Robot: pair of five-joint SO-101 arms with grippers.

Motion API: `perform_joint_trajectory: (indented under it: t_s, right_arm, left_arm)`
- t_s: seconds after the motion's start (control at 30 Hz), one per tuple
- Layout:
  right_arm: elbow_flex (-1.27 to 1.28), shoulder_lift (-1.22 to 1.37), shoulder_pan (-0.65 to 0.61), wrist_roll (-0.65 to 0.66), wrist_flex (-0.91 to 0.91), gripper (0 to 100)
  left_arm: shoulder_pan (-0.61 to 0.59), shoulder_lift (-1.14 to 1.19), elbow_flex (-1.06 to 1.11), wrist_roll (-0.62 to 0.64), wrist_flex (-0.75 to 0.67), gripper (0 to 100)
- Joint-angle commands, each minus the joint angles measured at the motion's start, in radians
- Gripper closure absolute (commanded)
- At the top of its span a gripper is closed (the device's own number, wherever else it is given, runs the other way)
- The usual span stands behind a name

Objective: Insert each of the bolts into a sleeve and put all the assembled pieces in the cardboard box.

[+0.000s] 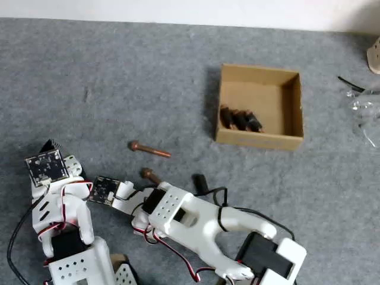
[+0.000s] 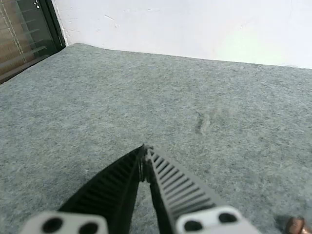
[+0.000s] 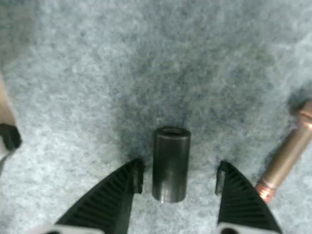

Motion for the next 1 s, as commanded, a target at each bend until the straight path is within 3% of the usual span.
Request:
perform_joint_trajectory:
  t_s: [0.0,0.07,0.2,0.5,0.97]
  right_arm:
    - [-0.053,0.007,-0.013,0.018,-0.056,78.9]
    - [-0.051,0.007,-0.013,0.018,-0.056,81.7]
    - [-0.048,0.007,-0.008,0.018,-0.056,99.8]
    - [-0.047,-0.059,0.016,0.020,-0.035,99.3]
    - [0.136,-0.562,0.274,0.026,-0.013,99.3]
  left_arm:
    - [0.005,-0.005,0.016,0.005,-0.020,98]
    - [0.005,-0.005,0.016,0.005,-0.020,98]
    - [0.005,-0.005,0.016,0.005,-0.020,98]
    - [0.005,-0.005,0.016,0.005,-0.020,98]
    - [0.007,-0.005,0.016,0.005,-0.020,98]
